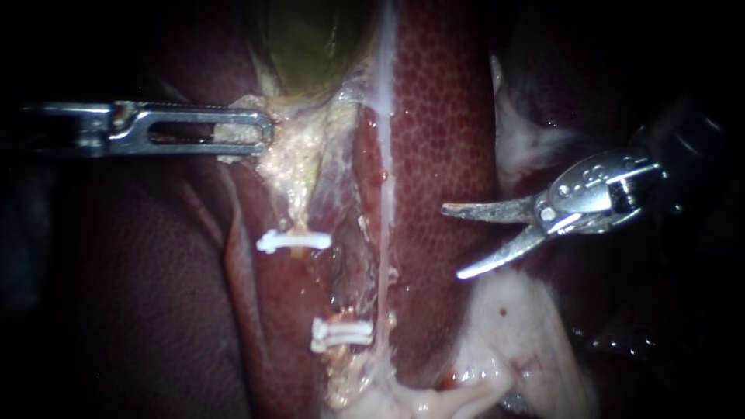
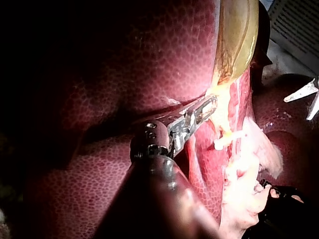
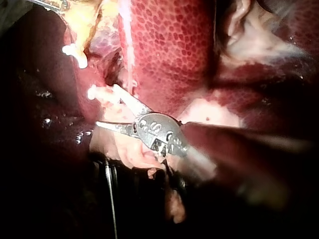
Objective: Go back from the cut left tube
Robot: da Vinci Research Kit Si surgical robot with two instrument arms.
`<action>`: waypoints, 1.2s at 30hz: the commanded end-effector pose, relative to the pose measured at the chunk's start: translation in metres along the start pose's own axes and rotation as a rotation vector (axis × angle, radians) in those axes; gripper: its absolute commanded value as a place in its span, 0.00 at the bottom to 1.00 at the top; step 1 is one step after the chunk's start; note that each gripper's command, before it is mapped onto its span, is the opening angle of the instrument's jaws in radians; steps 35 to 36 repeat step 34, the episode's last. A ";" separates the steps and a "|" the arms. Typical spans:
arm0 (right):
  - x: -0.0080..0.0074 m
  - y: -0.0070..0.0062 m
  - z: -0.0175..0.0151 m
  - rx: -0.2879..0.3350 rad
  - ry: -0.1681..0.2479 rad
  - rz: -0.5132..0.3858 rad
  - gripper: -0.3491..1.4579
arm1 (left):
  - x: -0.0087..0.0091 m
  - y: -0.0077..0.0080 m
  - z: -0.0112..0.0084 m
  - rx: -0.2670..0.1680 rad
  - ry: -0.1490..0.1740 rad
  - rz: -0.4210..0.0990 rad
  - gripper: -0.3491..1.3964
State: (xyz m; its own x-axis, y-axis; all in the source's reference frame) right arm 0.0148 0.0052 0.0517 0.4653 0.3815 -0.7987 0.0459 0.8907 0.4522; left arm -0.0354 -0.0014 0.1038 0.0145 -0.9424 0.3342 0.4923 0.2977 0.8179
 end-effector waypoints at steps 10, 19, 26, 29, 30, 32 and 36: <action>0.0000 0.0000 0.0000 -0.002 0.006 0.001 0.98 | 0.0016 0.0000 0.0038 0.003 0.030 0.011 0.00; 0.0000 0.0000 0.0000 -0.004 0.011 0.002 0.98 | 0.0019 -0.0003 0.0051 0.003 0.036 0.012 0.00; 0.0001 0.0001 0.0000 -0.006 0.017 0.004 0.98 | 0.0019 -0.0003 0.0052 0.002 0.036 0.012 0.00; 0.0002 0.0000 -0.0001 -0.006 0.020 0.004 0.98 | 0.0019 -0.0003 0.0052 0.002 0.036 0.012 0.00; 0.0002 0.0000 -0.0001 -0.006 0.020 0.004 0.98 | 0.0019 -0.0003 0.0052 0.002 0.036 0.012 0.00; 0.0003 0.0000 -0.0001 -0.006 0.020 0.005 0.98 | 0.0019 -0.0003 0.0052 0.003 0.036 0.012 0.00; 0.0003 0.0000 -0.0001 -0.006 0.020 0.005 0.98 | 0.0019 -0.0002 0.0052 0.003 0.036 0.012 0.00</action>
